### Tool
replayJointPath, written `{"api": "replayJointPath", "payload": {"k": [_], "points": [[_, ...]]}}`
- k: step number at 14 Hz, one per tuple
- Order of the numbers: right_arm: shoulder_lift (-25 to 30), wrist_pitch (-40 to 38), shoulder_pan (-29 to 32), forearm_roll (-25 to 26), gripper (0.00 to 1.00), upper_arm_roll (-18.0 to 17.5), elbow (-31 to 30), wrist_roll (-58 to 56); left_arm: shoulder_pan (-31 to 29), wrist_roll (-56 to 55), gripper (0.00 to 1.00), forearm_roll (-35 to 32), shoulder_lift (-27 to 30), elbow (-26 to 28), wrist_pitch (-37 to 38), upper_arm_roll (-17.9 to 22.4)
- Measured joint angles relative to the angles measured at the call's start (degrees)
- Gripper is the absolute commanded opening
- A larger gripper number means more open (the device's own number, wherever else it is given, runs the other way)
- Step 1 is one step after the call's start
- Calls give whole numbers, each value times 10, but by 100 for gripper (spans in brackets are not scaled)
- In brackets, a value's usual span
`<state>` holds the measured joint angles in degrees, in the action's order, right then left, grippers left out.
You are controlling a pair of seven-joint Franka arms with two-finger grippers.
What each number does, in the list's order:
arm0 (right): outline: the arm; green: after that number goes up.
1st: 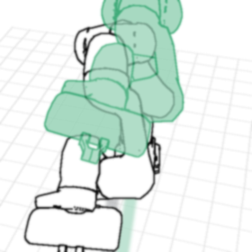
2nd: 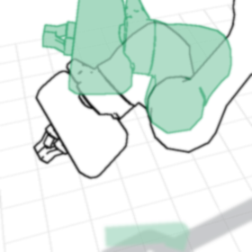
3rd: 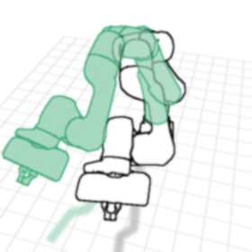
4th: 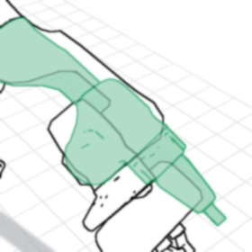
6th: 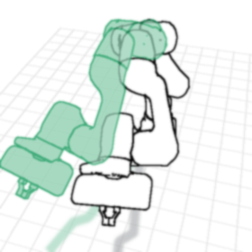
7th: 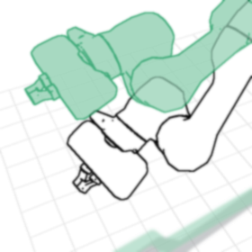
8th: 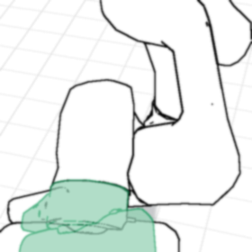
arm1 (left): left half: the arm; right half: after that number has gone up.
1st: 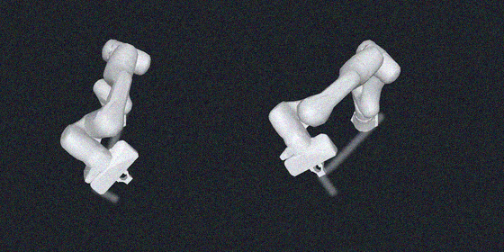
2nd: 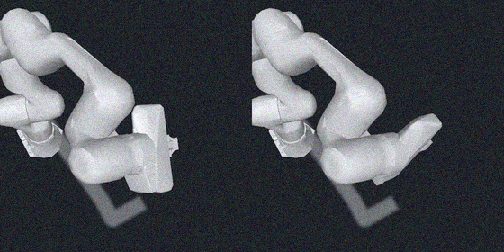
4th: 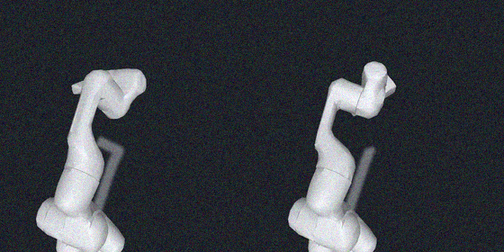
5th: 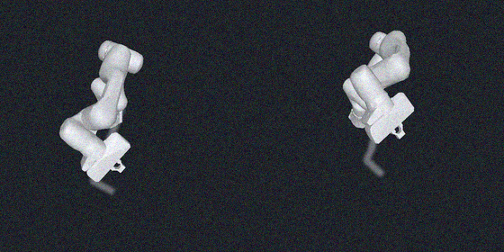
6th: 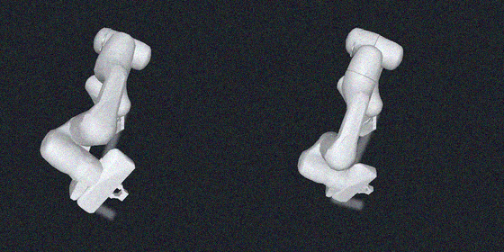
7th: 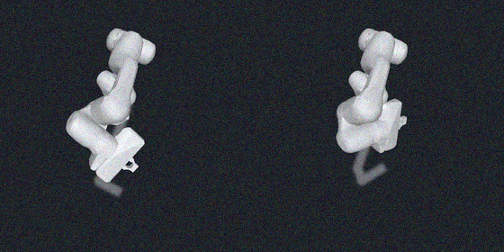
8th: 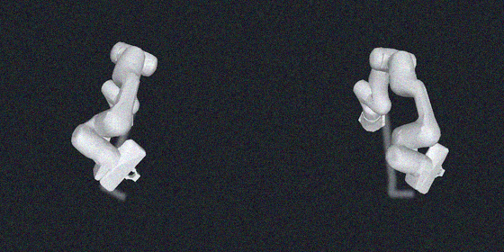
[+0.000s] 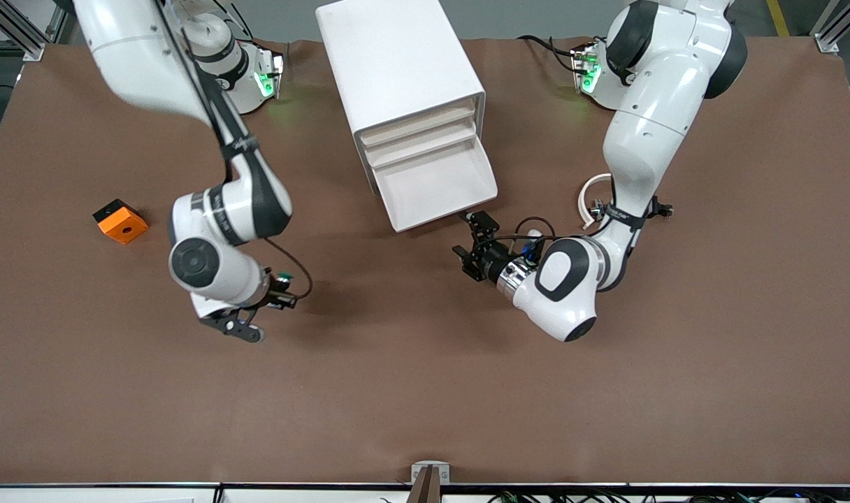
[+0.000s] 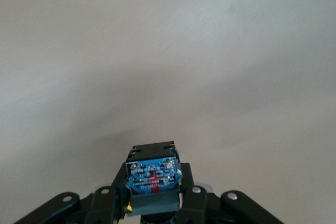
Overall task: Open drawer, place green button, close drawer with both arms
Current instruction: 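Move the button over the drawer with the right gripper while the left withdraws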
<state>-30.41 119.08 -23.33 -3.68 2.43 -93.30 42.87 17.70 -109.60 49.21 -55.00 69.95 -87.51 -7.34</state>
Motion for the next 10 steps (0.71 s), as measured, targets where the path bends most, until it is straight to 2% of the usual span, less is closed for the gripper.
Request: {"api": "replayJointPath", "payload": {"k": [5,10], "points": [[27,-27,-111,-11,0,-2,0,206,-35,126,100,-6,27,-13,-3,81],[27,-28,-214,-12,0,-3,-1,383,-32,259,100,-27,58,-21,-42,146]]}}
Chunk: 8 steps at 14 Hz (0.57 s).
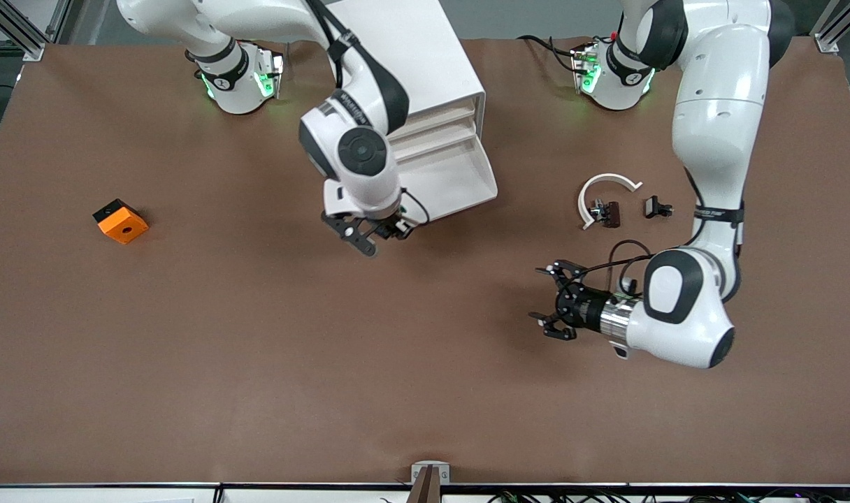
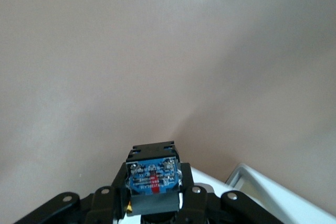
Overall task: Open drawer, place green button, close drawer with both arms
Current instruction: 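Move the button over the drawer with the right gripper while the left withdraws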
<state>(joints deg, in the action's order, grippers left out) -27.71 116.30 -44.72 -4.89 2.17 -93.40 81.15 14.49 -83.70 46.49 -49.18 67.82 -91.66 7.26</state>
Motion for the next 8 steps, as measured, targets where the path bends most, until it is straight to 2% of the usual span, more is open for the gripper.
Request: {"api": "replayJointPath", "payload": {"k": [3,8], "points": [[0,1,-48,0,0,0,0,81,-4,141,100,-34,30,-1,-16,17],[0,17,-120,0,0,1,-4,175,6,181,100,-183,80,-2,-16,13]]}}
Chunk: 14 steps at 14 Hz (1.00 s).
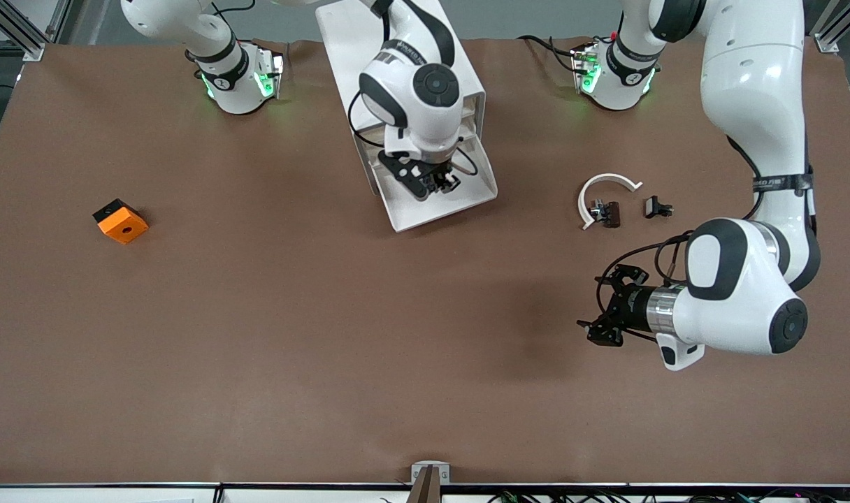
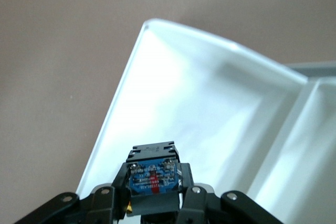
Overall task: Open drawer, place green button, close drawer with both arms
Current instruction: 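Move the button over the drawer with the right gripper while the left withdraws, then lower the button into the drawer and open the right gripper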
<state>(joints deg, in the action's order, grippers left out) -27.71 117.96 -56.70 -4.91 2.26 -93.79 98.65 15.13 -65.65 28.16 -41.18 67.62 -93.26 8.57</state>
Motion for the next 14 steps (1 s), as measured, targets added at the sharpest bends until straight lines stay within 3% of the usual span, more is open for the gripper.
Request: {"api": "replayJointPath", "payload": {"k": [8,14], "points": [[-27,58,-26,0,0,0,-5,42,30,141,100,-143,66,17,16,-24],[-45,70,-27,0,0,1,-5,51,28,165,100,-149,97,42,14,-54]]}}
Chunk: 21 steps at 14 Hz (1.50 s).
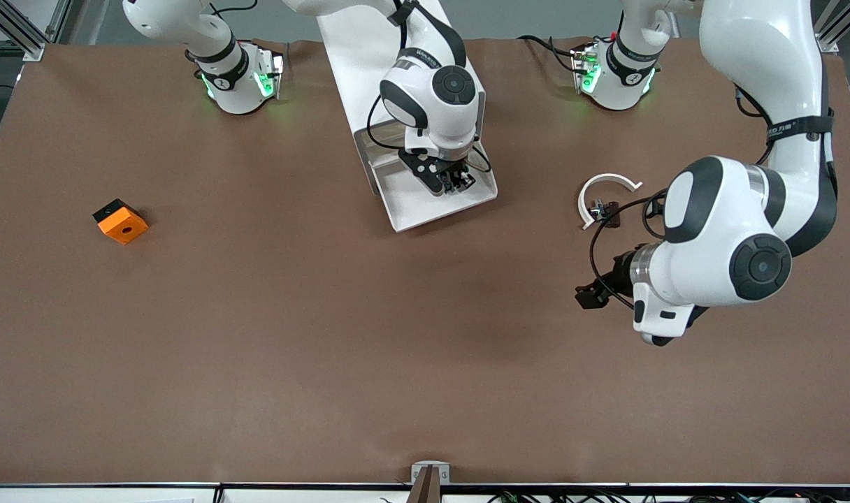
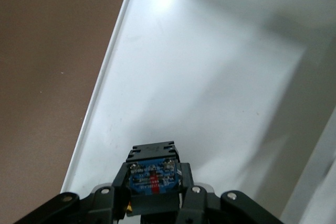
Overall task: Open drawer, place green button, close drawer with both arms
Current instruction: 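Lower the button into the drawer and open the right gripper, then push the drawer closed with the left gripper while the right gripper withdraws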
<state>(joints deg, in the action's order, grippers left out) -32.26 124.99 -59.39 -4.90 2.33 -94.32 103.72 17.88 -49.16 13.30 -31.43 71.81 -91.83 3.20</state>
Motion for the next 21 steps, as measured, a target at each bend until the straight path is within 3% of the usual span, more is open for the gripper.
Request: {"api": "replayJointPath", "payload": {"k": [3,4,5,10,15,19,21], "points": [[-4,0,0,0,0,0,0,4,17,0,100,0,7,14,-27,-7],[-6,0,0,0,23,0,0,4,28,0,100,0,7,22,-43,-8],[-8,0,0,0,98,0,0,4,41,-1,100,0,6,30,-58,-9],[-12,0,0,0,100,1,1,0,71,-2,100,-1,0,64,-126,-9],[-9,-13,1,1,100,10,16,-123,68,5,100,-1,-2,66,-133,-18],[-3,-110,52,1,100,20,94,-259,78,5,100,-1,-7,73,-177,-52],[12,-162,99,1,100,22,126,-362,79,9,100,-2,-12,103,-238,-72]]}}
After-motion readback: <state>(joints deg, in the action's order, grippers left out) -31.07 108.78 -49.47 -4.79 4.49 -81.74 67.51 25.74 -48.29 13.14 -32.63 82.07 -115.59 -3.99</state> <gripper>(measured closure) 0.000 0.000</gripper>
